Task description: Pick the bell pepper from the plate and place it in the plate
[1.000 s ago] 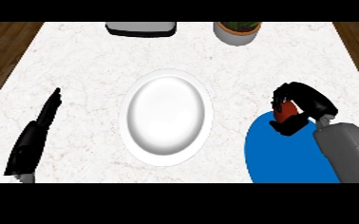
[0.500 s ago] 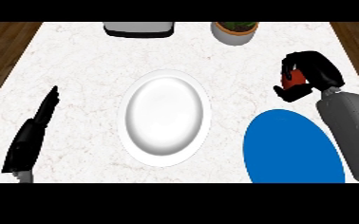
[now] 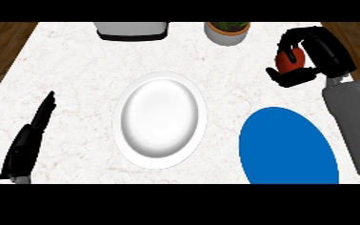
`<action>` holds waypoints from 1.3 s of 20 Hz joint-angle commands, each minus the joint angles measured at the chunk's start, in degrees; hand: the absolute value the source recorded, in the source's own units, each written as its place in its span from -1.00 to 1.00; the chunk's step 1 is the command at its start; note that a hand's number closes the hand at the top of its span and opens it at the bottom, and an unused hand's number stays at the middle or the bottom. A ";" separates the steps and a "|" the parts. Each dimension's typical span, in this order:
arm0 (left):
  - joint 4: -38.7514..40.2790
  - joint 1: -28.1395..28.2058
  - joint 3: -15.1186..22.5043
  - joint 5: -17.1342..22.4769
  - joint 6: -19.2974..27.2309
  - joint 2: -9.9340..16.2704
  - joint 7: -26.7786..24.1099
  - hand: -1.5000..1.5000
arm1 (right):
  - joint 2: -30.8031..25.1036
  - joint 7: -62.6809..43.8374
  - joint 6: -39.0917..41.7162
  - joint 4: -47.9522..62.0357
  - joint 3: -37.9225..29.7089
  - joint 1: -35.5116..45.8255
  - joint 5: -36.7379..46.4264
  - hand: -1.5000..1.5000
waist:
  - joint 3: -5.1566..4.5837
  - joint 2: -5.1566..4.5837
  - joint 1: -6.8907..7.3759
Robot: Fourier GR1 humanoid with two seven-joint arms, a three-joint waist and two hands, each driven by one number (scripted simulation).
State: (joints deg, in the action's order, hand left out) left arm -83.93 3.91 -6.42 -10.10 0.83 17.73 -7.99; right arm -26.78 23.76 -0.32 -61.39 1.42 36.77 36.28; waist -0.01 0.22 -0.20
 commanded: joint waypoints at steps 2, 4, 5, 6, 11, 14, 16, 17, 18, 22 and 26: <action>-0.99 1.87 -1.12 1.31 -1.56 0.58 0.21 0.00 | 2.37 -2.73 9.66 -13.78 0.97 -0.56 -6.59 1.00 | -0.05 0.36 -0.50; -1.02 1.32 -1.64 1.15 -1.69 0.92 -0.63 0.00 | 4.22 -5.89 10.43 -18.17 2.80 -1.36 -6.02 1.00 | -0.04 0.14 -0.14; -3.04 1.40 -1.53 0.41 -1.07 0.98 1.92 0.00 | 3.78 -5.48 11.25 -22.92 2.92 -5.20 -6.99 1.00 | -0.01 0.19 -0.39; -1.94 1.31 -0.43 0.40 -1.02 -0.69 0.93 0.00 | 5.67 -9.37 12.36 -21.02 3.59 0.03 -6.50 1.00 | -0.03 0.02 0.15; 0.53 -2.44 -1.16 -0.76 -1.17 0.09 1.85 0.00 | 12.14 -20.52 14.85 -31.66 8.45 -1.39 -5.65 1.00 | -0.03 -0.09 0.07; 0.38 1.92 0.16 -2.18 0.04 -2.09 -3.22 0.00 | 17.76 -25.43 13.87 -28.10 11.12 2.33 -3.54 1.00 | -0.04 -0.17 0.66; -1.66 2.71 -0.89 -0.86 -1.21 -1.43 -1.22 0.00 | 20.65 -29.67 14.84 -29.64 13.28 1.92 -2.74 1.00 | -0.02 -0.11 0.63; -3.78 2.50 0.75 -2.22 0.40 -3.04 0.92 0.00 | 22.33 -30.91 14.20 -33.13 17.05 -3.25 -1.32 1.00 | -0.01 -0.01 0.32; -0.83 1.85 0.50 -2.47 0.09 -3.16 -1.90 0.00 | 22.90 -29.16 13.27 -26.49 15.46 1.55 0.08 1.00 | -0.02 -0.22 0.64; -1.56 0.18 -1.25 -1.11 -1.84 -1.10 0.54 0.00 | 26.56 -31.05 11.20 -18.21 20.47 3.85 2.88 1.00 | -0.01 -0.32 1.06; 0.32 -3.97 -2.37 -0.31 -3.29 0.06 2.57 0.00 | 26.69 -32.37 5.80 -9.56 27.33 7.34 -0.66 1.00 | -0.01 -0.39 1.29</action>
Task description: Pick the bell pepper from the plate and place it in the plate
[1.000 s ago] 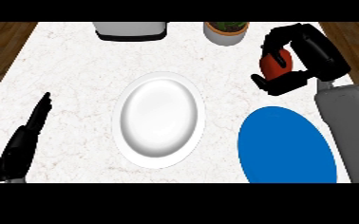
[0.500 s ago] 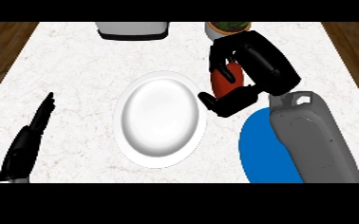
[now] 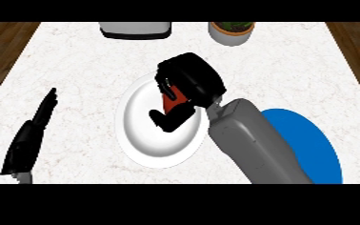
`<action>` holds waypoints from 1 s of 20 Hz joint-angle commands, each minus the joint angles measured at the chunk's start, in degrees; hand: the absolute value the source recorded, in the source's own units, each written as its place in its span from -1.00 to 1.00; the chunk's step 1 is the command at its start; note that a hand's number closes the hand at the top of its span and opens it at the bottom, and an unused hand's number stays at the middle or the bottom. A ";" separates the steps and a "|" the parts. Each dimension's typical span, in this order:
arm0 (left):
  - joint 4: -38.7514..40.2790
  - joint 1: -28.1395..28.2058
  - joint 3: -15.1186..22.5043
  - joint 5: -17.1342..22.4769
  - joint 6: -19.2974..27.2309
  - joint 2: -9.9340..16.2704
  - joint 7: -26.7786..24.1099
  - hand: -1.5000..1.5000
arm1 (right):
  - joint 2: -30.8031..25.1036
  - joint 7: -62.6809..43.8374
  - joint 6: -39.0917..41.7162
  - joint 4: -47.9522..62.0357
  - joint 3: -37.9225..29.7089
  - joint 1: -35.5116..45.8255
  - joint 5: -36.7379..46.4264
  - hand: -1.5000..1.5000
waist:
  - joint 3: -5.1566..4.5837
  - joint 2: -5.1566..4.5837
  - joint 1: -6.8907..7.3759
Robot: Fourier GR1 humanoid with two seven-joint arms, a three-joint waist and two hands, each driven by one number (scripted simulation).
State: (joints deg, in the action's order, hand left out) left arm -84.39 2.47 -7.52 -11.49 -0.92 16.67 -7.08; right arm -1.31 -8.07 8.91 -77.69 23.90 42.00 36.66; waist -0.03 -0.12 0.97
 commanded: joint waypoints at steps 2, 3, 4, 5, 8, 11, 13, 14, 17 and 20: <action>4.12 -2.05 -0.44 -0.63 0.69 -1.06 -3.19 0.00 | 1.26 -1.45 -6.94 9.48 8.63 2.50 -2.85 1.00 | 0.00 -0.07 0.11; -1.47 0.38 -0.52 0.48 -1.39 0.21 0.07 0.00 | 1.27 -3.49 -6.42 12.96 7.48 7.62 -5.26 1.00 | 0.02 -0.03 0.63; 3.60 -0.36 0.58 -1.68 0.90 -1.54 -3.83 0.00 | 1.28 -3.76 -11.18 15.18 12.62 6.95 -6.46 1.00 | -0.01 -0.22 1.10; 3.21 2.23 -0.30 -0.29 -0.94 -0.65 -5.54 0.00 | 1.29 -0.07 -10.31 18.70 9.47 8.36 -8.61 1.00 | 0.00 -0.21 1.04; 2.25 -2.39 0.37 -0.42 -1.35 -0.31 -1.09 0.00 | 1.30 -5.28 -15.87 16.55 12.33 3.75 -17.85 1.00 | 0.03 -0.42 1.92; 1.88 -3.02 0.82 -2.27 0.32 -0.87 0.15 0.00 | 1.31 -8.35 -22.84 21.38 18.76 5.36 -20.55 -1.00 | 0.02 -0.39 1.83; 0.97 0.55 -0.71 0.16 -2.39 0.28 -2.52 0.00 | 1.31 -7.68 -23.21 24.37 20.88 6.70 -22.40 -1.00 | 0.01 -0.22 1.45; 1.45 -1.38 1.03 -2.29 0.73 -2.36 -0.76 0.00 | 1.31 -4.72 -24.98 27.19 21.28 9.46 -24.79 -1.00 | 0.02 -0.28 1.35; 3.67 -1.65 -2.30 0.29 -1.57 0.12 -1.54 0.00 | 1.31 -5.32 -28.85 21.45 23.03 8.17 -28.32 -1.00 | 0.02 -0.16 1.02; 1.03 -0.27 0.52 -2.21 -0.28 -1.45 -1.86 0.00 | 1.31 -1.12 -32.44 21.98 18.36 8.90 -33.10 -1.00 | 0.05 -0.26 1.39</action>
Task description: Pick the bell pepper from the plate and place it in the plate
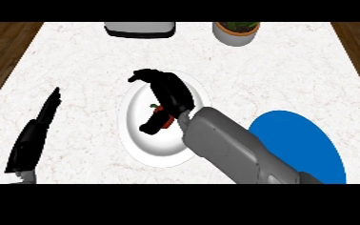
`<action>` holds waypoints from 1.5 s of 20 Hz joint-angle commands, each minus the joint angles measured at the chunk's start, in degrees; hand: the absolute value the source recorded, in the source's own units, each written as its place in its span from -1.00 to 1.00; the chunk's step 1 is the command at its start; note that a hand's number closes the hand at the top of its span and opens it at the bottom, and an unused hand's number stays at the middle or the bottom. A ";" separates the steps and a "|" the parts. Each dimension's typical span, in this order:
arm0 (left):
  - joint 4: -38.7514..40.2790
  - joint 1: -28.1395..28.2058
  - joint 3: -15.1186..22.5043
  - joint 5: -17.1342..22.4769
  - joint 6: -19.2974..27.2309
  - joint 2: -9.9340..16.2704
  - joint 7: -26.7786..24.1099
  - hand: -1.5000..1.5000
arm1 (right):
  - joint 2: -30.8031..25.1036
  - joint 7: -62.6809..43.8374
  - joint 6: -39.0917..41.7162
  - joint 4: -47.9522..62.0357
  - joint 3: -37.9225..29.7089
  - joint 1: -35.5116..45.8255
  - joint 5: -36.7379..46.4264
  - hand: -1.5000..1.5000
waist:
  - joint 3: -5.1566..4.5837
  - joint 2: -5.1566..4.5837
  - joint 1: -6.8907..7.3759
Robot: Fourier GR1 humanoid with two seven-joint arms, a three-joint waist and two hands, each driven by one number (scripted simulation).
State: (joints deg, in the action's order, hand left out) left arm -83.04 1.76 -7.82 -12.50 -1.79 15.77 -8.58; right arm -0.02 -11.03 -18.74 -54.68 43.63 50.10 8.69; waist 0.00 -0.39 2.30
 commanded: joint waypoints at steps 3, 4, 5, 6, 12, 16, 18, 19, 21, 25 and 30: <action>1.51 0.83 1.78 -2.39 2.74 -2.99 -1.49 0.00 | 0.02 3.18 -8.46 -2.35 -5.89 -0.39 -6.80 -1.00 | 0.00 0.15 -1.01; -1.48 2.08 -0.12 -1.09 1.45 -0.70 -0.73 0.00 | 0.02 3.91 -9.97 -4.75 -6.54 -3.21 -5.52 -1.00 | 0.03 0.44 -1.56; -3.27 0.56 -0.84 0.46 -0.21 0.28 2.92 0.00 | -0.63 7.86 -7.67 1.63 -12.34 -1.34 -6.65 -1.00 | 0.07 0.17 -1.31; -6.47 3.08 0.21 -0.26 0.32 -0.47 2.50 0.00 | -0.84 9.47 -8.04 1.44 -13.27 -3.59 -7.49 -1.00 | 0.08 0.27 -1.23; -2.36 1.14 -1.64 0.68 -0.23 0.06 1.84 0.00 | -7.20 19.20 2.03 -0.45 -24.89 -8.04 -17.74 -1.00 | 0.07 0.08 -1.99; -4.21 4.91 0.09 -1.19 0.95 -1.72 -0.98 0.00 | -10.55 28.02 10.95 4.93 -31.16 -8.31 -21.77 -1.00 | 0.06 0.09 -1.37; -4.40 4.09 -1.29 0.56 -0.84 -0.54 0.56 0.00 | -13.73 31.50 15.74 8.60 -33.73 -6.16 -22.08 -1.00 | 0.05 0.05 -1.20; -3.53 3.08 -0.16 -1.10 0.44 -1.58 0.41 0.00 | -13.96 31.89 16.97 10.60 -35.12 -4.93 -22.39 -1.00 | 0.04 0.07 -1.37; -3.08 5.67 -0.82 -0.61 -0.49 -1.11 -2.44 0.00 | -15.49 37.60 18.84 12.76 -34.86 -7.36 -20.32 -1.00 | 0.03 0.09 -1.29; -5.59 4.31 -0.38 -1.32 -0.55 -1.28 1.57 0.00 | -19.12 41.15 25.40 20.84 -37.49 -3.34 -19.14 -1.00 | 0.04 0.08 -1.17; 2.11 0.07 -0.79 -1.96 0.66 -2.57 -2.31 0.00 | -23.18 44.62 31.12 28.83 -40.34 -1.09 -18.22 -1.00 | 0.02 -0.08 -1.25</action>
